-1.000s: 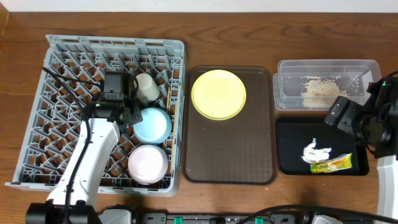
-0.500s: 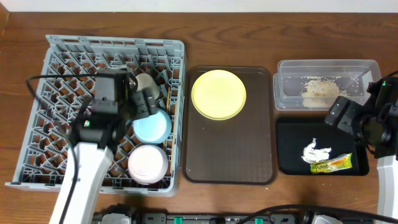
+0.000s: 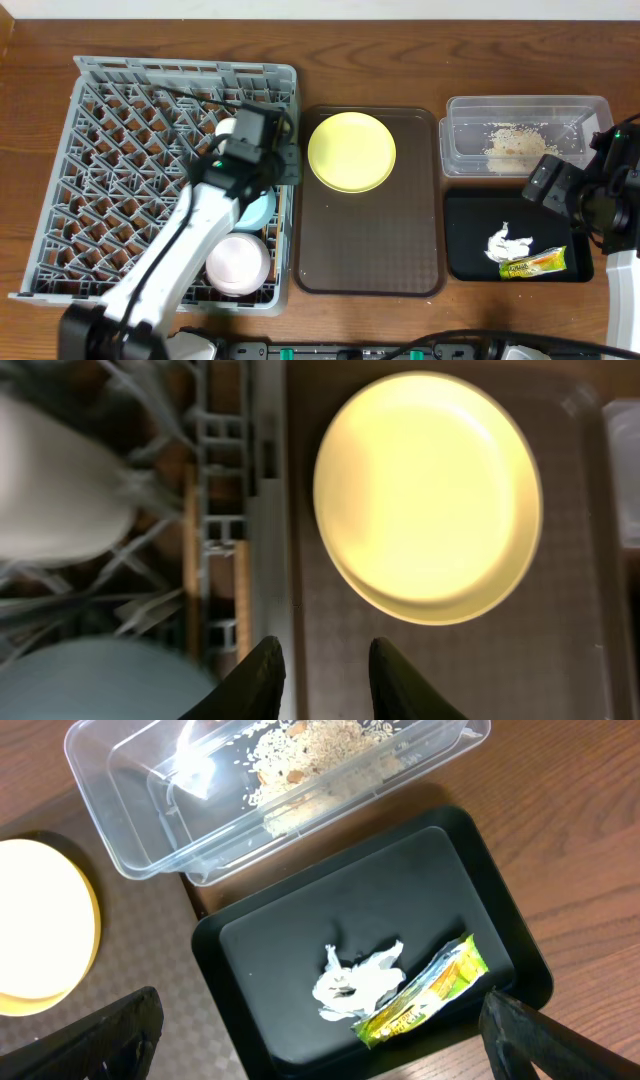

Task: Sort waste into correct bins and load items into the dishwasher
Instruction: 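Swing the left gripper right to the yellow plate edge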

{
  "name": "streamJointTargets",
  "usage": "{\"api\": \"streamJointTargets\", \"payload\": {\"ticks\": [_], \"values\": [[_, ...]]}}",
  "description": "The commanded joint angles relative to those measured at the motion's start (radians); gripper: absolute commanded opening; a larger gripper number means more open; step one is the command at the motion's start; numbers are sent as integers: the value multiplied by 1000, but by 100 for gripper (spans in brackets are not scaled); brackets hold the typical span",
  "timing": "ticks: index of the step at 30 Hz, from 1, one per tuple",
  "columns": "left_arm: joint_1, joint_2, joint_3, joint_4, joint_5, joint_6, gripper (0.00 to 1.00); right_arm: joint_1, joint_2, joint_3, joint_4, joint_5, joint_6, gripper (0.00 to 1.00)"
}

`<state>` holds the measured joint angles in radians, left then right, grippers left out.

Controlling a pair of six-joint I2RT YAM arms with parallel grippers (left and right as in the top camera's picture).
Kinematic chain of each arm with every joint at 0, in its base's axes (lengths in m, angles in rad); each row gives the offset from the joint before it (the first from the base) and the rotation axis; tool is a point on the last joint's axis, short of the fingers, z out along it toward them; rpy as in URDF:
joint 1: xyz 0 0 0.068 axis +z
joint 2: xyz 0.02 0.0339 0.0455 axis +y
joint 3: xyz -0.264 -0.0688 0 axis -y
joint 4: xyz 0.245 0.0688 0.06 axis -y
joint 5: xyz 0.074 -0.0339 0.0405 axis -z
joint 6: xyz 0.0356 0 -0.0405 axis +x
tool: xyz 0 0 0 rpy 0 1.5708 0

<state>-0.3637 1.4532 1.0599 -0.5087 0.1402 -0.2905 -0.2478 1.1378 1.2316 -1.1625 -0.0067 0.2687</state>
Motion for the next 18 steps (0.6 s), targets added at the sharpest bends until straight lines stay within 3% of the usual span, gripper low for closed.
{"api": "streamJointTargets", "payload": {"ticks": [1, 9, 14, 18], "values": [[-8, 81, -4, 23, -67, -37, 31, -7, -3, 12, -1, 2, 0, 99], [-24, 139, -9, 9, -122, -40, 28, -7, -3, 12, -1, 2, 0, 99], [-61, 148, -10, 7, -131, -39, 21, -7, -3, 12, -1, 2, 0, 99], [-68, 148, -10, 10, -164, -40, 8, -7, -3, 12, -1, 2, 0, 99]]}}
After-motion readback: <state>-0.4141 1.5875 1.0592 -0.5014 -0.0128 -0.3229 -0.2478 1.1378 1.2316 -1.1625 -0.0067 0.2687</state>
